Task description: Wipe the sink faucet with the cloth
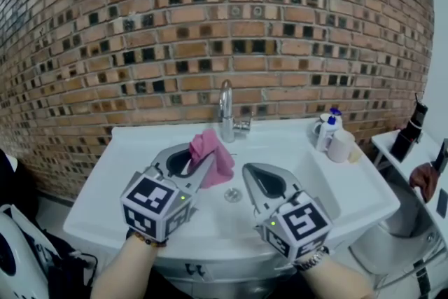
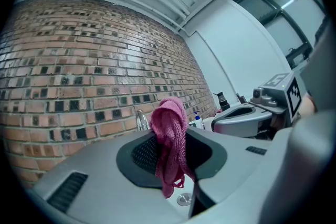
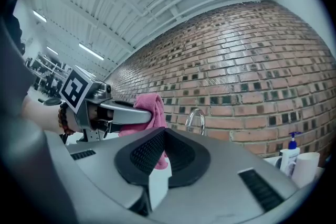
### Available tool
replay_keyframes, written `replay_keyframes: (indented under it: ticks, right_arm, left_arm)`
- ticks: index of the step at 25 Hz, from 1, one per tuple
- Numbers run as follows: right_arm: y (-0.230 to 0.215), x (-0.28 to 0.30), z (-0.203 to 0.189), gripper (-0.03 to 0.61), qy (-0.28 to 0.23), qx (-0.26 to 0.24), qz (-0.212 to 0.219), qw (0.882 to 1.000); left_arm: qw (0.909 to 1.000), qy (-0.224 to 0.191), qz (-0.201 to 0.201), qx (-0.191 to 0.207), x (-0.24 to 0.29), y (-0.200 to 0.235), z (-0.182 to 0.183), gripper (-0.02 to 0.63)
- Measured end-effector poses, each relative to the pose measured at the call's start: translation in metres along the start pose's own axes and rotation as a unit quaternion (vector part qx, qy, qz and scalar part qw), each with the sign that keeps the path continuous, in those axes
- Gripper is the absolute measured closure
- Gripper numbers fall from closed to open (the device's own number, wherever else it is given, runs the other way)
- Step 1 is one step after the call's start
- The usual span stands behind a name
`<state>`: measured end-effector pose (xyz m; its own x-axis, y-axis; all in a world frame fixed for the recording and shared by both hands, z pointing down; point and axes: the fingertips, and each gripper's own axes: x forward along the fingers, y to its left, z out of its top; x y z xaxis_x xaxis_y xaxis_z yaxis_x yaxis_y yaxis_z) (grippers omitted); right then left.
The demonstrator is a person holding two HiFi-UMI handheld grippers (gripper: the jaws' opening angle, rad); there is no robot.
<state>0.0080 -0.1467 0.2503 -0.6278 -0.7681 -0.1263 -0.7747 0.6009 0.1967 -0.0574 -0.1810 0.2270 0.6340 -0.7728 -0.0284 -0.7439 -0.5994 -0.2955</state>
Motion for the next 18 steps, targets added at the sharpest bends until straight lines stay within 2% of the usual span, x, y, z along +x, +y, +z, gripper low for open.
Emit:
replay_keyframes:
  ticks: [18]
  right_arm:
    - [-0.036,0.047,0.01,0.568,0.002,0.007,-0.003,1.0]
  left_arm:
    - [0.999,0.017,0.021,0.036,0.048,0.053,0.009,0.508]
